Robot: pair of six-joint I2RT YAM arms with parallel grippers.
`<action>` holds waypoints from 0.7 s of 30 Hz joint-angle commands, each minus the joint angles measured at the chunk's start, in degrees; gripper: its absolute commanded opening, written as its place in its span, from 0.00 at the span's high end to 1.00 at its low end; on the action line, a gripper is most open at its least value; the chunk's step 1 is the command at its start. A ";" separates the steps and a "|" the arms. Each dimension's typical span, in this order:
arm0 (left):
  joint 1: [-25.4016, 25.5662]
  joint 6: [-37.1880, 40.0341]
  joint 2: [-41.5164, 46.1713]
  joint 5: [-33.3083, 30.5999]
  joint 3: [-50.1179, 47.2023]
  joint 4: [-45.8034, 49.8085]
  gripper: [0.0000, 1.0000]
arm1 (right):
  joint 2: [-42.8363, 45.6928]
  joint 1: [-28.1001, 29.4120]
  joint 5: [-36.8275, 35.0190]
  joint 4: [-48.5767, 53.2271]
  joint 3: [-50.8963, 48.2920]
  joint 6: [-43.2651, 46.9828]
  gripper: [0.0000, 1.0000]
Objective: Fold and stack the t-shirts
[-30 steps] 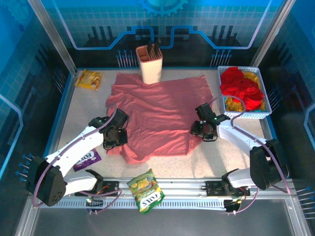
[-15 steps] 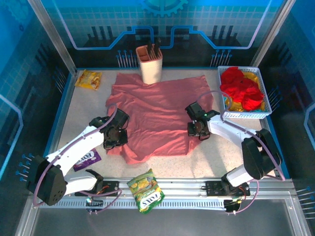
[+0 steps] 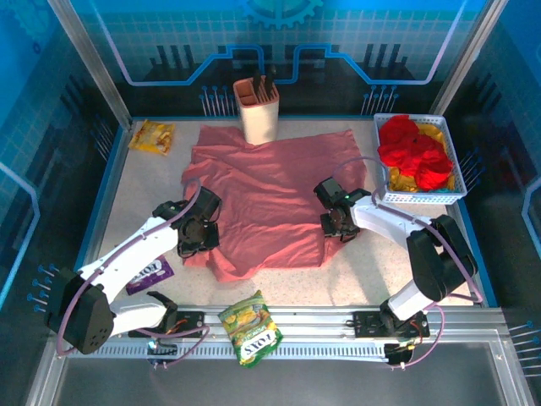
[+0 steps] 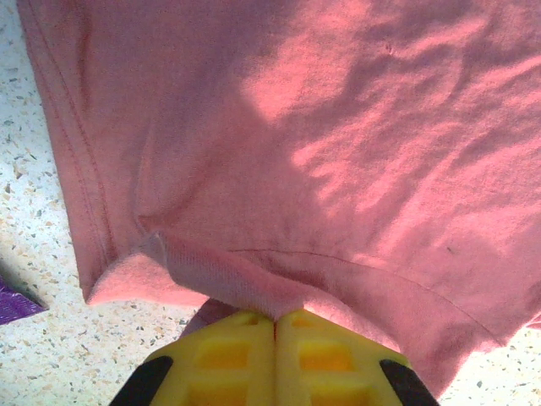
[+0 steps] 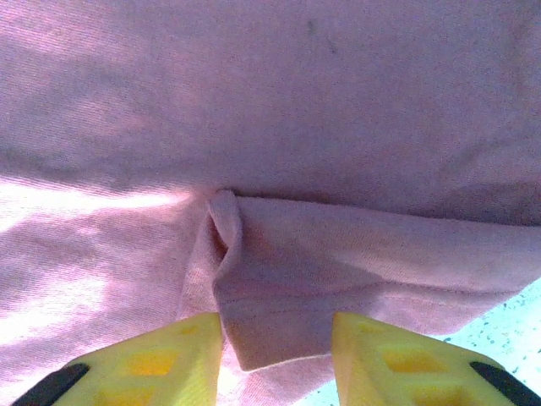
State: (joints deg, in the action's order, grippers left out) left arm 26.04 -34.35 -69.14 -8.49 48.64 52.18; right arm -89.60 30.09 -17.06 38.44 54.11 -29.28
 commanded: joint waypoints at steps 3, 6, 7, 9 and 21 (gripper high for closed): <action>-0.35 0.07 1.12 0.84 -0.40 1.29 1.00 | -1.08 0.80 -0.96 1.11 -0.18 0.16 0.65; -0.34 -0.14 1.24 0.89 -0.29 1.52 1.00 | -1.45 0.94 -0.87 0.62 -0.23 0.10 0.67; -0.30 -0.15 1.27 0.90 -0.30 1.58 1.00 | -1.58 0.94 -0.64 0.38 -0.32 0.13 0.67; -0.35 -0.20 1.38 0.95 -0.38 1.71 1.00 | -1.86 0.94 -0.26 0.24 -0.23 0.19 0.68; -0.33 -0.28 1.69 0.98 -0.48 1.54 1.00 | -0.62 1.64 1.29 -0.02 -1.29 0.42 0.58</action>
State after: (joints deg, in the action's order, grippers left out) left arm 26.04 -34.37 -68.34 -8.49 48.64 52.38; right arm -91.35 30.79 -16.69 38.20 53.80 -28.99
